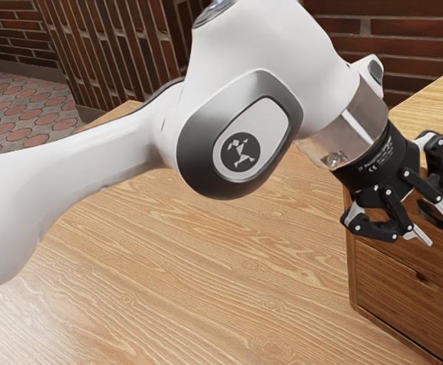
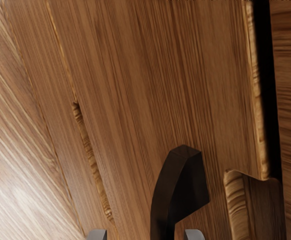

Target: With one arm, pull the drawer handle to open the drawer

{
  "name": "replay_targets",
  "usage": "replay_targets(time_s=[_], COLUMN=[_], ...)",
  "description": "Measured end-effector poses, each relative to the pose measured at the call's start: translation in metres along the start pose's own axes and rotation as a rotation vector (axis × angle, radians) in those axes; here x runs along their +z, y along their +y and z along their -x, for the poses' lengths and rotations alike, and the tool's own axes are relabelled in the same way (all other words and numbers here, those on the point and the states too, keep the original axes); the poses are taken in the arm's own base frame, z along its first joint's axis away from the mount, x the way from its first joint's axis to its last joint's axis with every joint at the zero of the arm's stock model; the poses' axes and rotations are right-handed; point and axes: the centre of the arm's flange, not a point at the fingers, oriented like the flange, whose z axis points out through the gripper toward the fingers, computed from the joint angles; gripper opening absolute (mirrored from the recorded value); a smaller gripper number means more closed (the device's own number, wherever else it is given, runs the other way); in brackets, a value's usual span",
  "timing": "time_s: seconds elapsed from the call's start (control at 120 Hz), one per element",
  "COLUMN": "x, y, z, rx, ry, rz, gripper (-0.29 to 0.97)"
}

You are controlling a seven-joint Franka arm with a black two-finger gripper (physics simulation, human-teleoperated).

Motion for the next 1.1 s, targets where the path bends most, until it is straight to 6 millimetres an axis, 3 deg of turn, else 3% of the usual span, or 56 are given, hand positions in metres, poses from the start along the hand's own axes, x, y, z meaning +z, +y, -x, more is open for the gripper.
replay_targets(time_s=[0.758,1.1], x=[0.005,0.003], y=[-0.003,-0.009], z=[0.025,0.009], rx=[0.036,0.011], ry=[-0.021,-0.01], rz=[-0.008,-0.019], gripper=[0.08,0.08])
